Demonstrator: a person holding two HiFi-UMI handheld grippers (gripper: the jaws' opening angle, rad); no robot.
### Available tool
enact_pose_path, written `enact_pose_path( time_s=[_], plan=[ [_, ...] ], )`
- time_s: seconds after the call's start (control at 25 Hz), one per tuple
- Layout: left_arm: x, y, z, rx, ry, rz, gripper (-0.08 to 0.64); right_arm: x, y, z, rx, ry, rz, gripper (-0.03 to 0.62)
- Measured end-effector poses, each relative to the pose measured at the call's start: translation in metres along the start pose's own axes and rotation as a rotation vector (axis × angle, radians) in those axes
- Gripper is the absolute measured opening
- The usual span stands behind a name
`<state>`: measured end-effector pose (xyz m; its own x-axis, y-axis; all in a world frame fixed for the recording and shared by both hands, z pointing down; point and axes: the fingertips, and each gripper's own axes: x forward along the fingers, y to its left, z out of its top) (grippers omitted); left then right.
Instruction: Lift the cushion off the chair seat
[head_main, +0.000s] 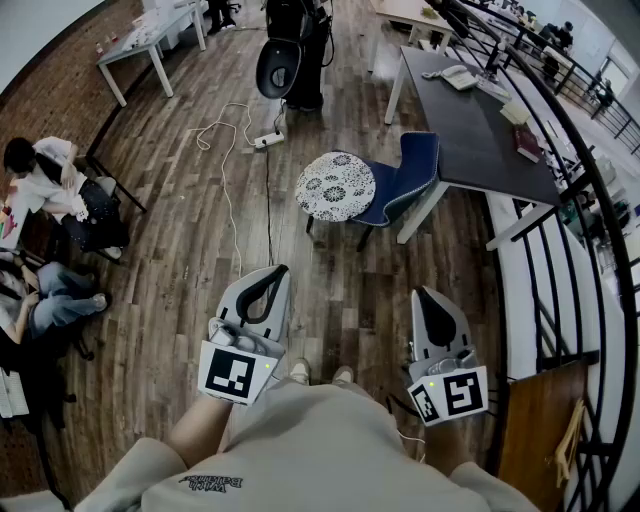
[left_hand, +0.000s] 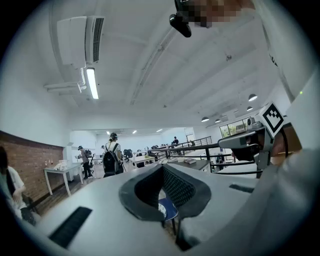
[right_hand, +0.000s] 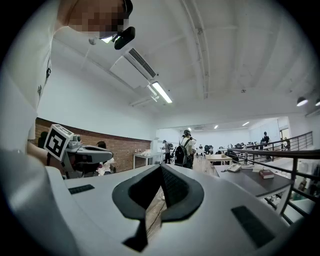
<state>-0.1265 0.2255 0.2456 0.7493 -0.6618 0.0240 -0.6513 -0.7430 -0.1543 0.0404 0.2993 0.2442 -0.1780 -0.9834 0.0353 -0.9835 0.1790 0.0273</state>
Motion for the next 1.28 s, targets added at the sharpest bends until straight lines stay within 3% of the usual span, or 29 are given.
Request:
enact_pose_path(
  time_s=[0.12,0.64,0.84,1.28],
  plan=[
    [0.005,-0.003,-0.005,0.031,0.023,0.001,0.005,0.002,-0.003,0.0,0.005,-0.005,0.002,0.003],
    [0.014,-0.01,-0.013,0.002,0.059,0.008,0.005,0.003,-0.013,-0.008,0.053,0.004,0.012,0.003],
    [0.021,-0.025,-0.022,0.151,0.101,-0.015,0.005,0.0,-0.017,-0.012,0.058,0.022,0.037,0.003],
    [0.039,-0.05,-0.027,0.093,0.119,0.001,0.005,-0.009,-0.044,-0.02,0.074,0.019,0.063,0.003]
  ],
)
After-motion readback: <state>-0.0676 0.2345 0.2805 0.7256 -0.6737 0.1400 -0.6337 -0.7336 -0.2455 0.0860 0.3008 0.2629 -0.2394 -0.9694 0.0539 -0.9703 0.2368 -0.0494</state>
